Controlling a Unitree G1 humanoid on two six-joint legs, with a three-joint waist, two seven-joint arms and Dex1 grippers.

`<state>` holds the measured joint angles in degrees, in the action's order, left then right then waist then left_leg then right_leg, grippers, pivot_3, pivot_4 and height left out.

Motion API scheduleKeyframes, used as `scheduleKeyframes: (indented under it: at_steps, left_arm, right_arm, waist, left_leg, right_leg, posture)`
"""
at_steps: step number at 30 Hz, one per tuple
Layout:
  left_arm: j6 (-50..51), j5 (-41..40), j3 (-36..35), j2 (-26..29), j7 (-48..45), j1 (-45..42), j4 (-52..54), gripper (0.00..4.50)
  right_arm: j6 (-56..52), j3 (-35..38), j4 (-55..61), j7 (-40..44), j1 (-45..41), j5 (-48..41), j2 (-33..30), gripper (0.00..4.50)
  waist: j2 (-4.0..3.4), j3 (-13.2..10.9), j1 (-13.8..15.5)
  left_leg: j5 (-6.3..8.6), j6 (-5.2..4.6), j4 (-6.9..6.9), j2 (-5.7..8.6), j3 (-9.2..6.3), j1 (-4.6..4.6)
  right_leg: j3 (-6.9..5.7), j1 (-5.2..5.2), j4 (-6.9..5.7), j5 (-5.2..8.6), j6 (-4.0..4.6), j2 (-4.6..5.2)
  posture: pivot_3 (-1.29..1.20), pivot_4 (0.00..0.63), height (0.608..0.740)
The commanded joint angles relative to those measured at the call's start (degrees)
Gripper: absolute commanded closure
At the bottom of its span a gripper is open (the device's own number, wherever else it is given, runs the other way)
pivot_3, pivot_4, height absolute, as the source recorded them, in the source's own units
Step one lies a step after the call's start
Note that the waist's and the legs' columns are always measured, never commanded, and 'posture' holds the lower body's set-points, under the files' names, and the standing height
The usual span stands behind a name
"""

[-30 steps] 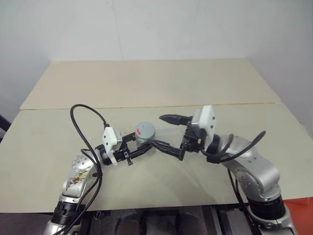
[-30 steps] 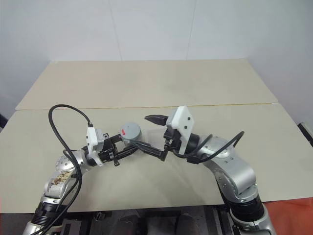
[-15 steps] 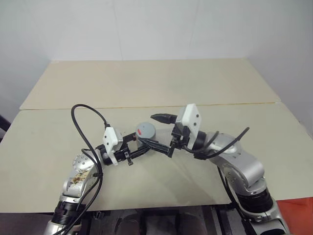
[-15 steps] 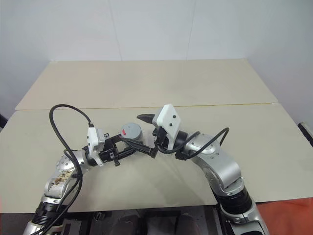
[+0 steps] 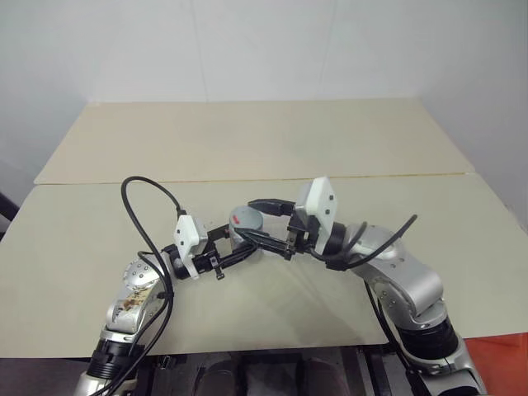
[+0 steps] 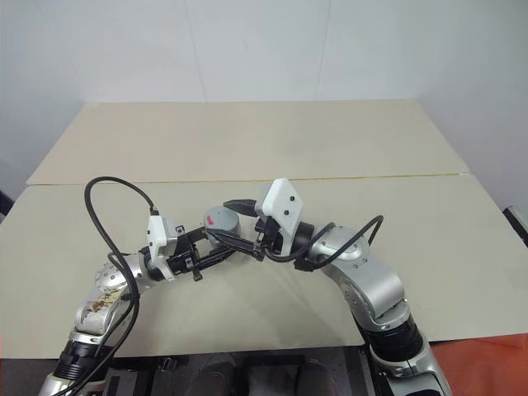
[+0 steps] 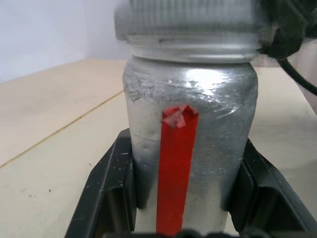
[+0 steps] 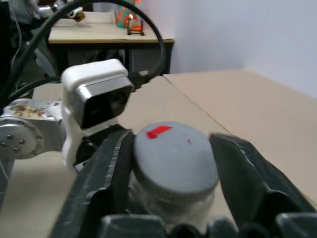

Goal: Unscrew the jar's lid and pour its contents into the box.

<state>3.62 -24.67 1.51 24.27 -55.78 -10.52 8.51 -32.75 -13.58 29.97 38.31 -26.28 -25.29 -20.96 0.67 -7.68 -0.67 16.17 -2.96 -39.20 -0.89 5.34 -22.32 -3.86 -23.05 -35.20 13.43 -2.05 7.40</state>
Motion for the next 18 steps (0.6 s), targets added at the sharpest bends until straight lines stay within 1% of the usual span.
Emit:
scheduleKeyframes:
  at_steps: [1, 18]
  left_arm:
    - [-1.51, -0.70, -0.18, -0.07, -0.27, -0.48, 2.52, 2.54]
    - [-1.79, -0.75, -0.39, -0.17, -0.55, -0.90, 2.23, 2.54]
  right_arm:
    - [0.90, -0.49, 1.71, -0.16, 0.13, 0.36, 0.16, 1.82]
    - [0.08, -0.89, 1.38, -0.25, 0.15, -0.07, 1.36, 1.82]
  waist:
    - [0.00, 0.00, 0.01]
    - [0.00, 0.00, 0.01]
  left_leg:
    - [0.00, 0.00, 0.00, 0.00, 0.00, 0.00]
    - [0.00, 0.00, 0.00, 0.00, 0.00, 0.00]
  right_leg:
    - [0.00, 0.00, 0.00, 0.00, 0.00, 0.00]
    - [0.00, 0.00, 0.00, 0.00, 0.00, 0.00]
  posture:
    - [0.00, 0.150, 0.740]
    - [0.00, 0.150, 0.740]
